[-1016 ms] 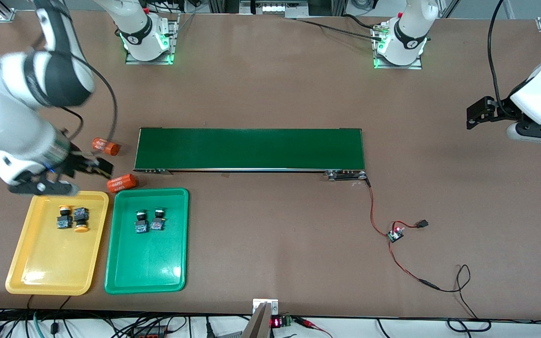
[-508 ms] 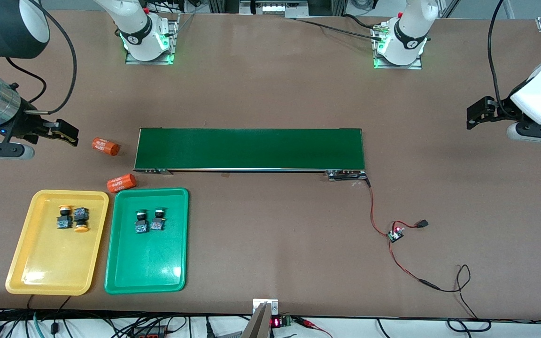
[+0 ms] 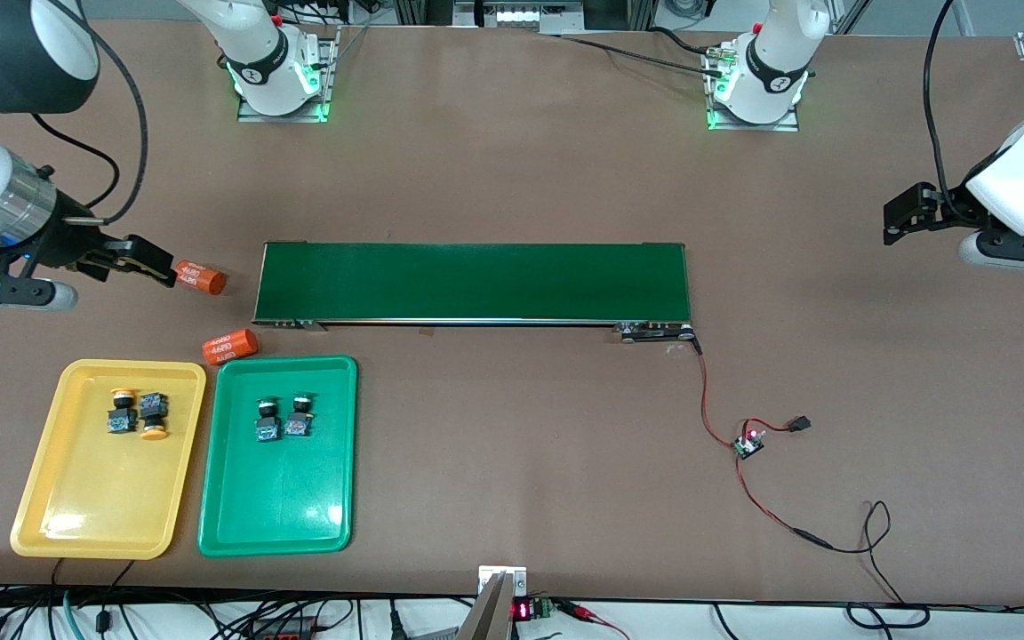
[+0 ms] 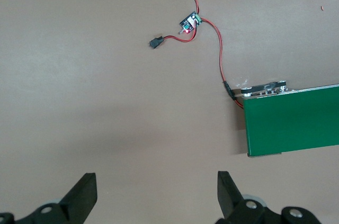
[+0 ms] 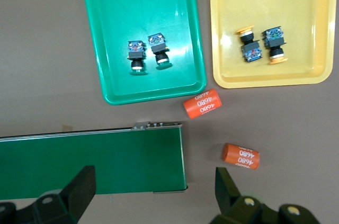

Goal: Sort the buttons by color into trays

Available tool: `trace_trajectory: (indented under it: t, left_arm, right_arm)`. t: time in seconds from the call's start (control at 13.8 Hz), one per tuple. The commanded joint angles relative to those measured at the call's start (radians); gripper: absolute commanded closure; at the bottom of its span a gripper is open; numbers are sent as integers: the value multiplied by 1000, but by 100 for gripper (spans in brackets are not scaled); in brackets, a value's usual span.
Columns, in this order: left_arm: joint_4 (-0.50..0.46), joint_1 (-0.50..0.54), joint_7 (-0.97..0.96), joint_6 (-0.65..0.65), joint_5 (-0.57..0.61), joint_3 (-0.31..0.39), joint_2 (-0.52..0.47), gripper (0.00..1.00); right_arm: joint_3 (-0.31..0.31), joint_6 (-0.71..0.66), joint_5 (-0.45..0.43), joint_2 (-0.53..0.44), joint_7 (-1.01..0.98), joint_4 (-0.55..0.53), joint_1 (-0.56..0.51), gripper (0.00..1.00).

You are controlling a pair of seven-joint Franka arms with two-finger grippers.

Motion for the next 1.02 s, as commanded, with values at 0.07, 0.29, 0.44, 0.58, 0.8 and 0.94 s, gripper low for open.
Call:
trace_trajectory:
  t: [0.07,0.29,0.44,0.58,0.8,0.94]
  left_arm:
    - [9,3,12,-18,9,-1,-7,0]
    - [9,2,10,-18,9,-1,-7,0]
    - [9,0,9,-15,10,-1,-5,0]
    - [9,0,4,-15,10,-1,-3,0]
    - [9,0,4,-13,10,-1,-3,0]
    - [9,0,4,-13,10,-1,-5,0]
  right_arm:
    - [2,9,10,-8,18,-10,6,0]
    - [2,1,7,-11,17,-10,6,0]
    - [4,1,4,-13,17,-10,6,0]
    - [4,-2,-4,-14,11,-10,6,0]
    - [4,-8,-21,-16,5,-10,6,0]
    - [5,-11,-21,-16,9,-10,6,0]
